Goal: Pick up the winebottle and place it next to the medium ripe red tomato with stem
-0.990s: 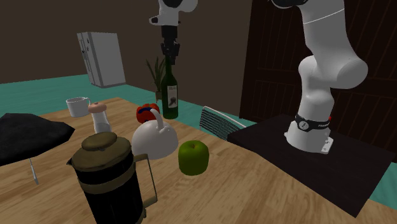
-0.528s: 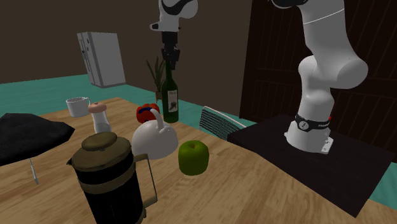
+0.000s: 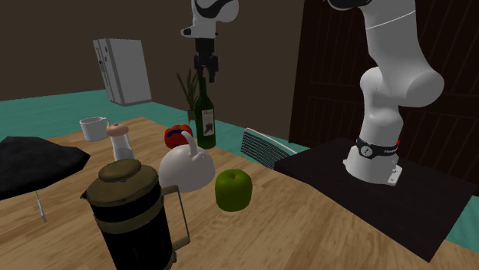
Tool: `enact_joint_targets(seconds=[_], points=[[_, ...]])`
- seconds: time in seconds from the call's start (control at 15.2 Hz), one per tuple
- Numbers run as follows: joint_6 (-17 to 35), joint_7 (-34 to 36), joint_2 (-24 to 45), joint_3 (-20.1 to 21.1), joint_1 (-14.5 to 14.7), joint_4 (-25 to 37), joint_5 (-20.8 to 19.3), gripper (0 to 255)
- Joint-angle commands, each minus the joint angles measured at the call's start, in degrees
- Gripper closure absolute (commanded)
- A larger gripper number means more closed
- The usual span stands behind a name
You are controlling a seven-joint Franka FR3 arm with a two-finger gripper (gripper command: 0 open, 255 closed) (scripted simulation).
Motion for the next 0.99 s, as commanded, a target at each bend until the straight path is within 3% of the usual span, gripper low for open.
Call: enact_joint_targets(seconds=[0.0,0.13,0.4,0.92], points=[[0.00,0.00,0.00,0.00,0.00,0.00,0.00,0],[0.00,0.00,0.00,0.00,0.00,0.00,0.00,0],[-7.17,0.39,-0.22,-0.25,-0.65,7.03,-0.25,0],[-7.16,0.39,-0.23,-0.25,-0.65,7.02,-0.25,0]])
